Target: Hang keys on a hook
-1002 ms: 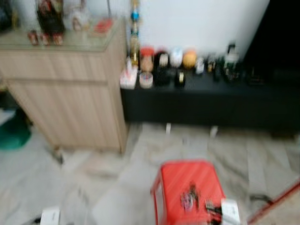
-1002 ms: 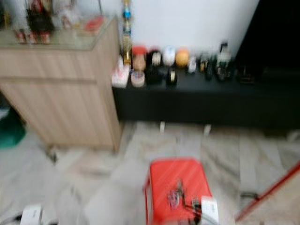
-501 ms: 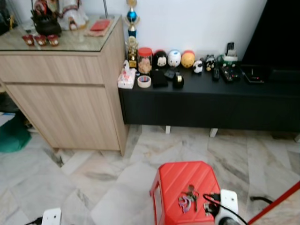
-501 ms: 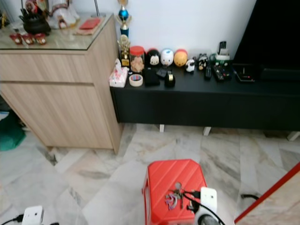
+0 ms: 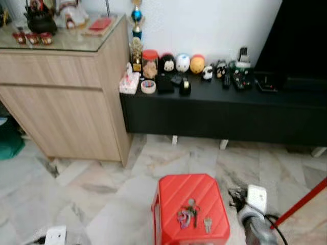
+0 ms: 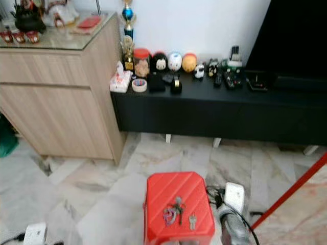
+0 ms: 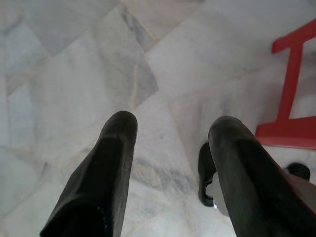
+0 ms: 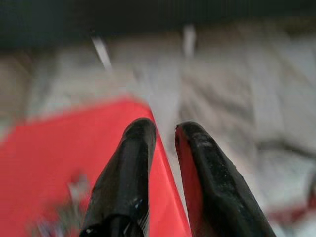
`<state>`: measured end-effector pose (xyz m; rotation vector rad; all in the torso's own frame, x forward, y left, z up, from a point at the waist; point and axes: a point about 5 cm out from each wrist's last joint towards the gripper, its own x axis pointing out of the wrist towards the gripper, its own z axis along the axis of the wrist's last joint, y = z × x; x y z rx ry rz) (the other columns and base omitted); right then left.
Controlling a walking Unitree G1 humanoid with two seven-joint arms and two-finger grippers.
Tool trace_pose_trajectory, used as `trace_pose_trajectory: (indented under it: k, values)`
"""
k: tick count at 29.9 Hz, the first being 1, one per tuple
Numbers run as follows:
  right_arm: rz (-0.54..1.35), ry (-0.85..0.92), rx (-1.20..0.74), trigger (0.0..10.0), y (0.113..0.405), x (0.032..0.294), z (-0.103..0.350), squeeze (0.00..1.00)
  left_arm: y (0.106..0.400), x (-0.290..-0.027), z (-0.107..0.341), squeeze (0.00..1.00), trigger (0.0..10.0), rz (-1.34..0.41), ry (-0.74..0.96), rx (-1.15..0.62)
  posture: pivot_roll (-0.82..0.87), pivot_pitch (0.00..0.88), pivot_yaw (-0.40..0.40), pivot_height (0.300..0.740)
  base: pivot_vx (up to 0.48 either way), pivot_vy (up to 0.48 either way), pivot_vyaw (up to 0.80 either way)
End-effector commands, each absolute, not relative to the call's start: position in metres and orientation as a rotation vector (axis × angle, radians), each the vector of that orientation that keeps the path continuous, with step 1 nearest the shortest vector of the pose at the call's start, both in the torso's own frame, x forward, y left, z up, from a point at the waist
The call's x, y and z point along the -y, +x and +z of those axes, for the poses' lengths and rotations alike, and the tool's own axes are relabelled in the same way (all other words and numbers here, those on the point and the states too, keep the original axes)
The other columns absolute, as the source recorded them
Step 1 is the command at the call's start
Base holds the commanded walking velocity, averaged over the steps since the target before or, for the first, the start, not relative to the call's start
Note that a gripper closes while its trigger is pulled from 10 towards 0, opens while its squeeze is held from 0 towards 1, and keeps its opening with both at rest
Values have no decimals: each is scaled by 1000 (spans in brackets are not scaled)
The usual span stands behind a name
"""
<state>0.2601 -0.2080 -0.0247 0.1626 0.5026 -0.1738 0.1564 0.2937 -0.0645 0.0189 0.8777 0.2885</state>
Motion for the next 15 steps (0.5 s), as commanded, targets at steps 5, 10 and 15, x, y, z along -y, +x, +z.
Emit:
trace_pose_trajectory:
  k: [5, 10, 15]
  values:
    - [-174, 198, -373, 10000, 274, 200, -9, 0, 154, -299, -63, 0, 10000, 312, 42, -872, 15, 0, -6, 740, 0, 0, 0]
    - [-115, 109, -229, 10000, 288, 191, 12, 0, 153, -293, -66, 0, 10000, 312, 43, -878, 12, 0, -7, 740, 0, 0, 0]
    - [-75, 34, -168, 10000, 288, 188, 19, 0, 155, -283, -70, 0, 10000, 304, 41, -882, 10, 0, -8, 740, 0, 0, 0]
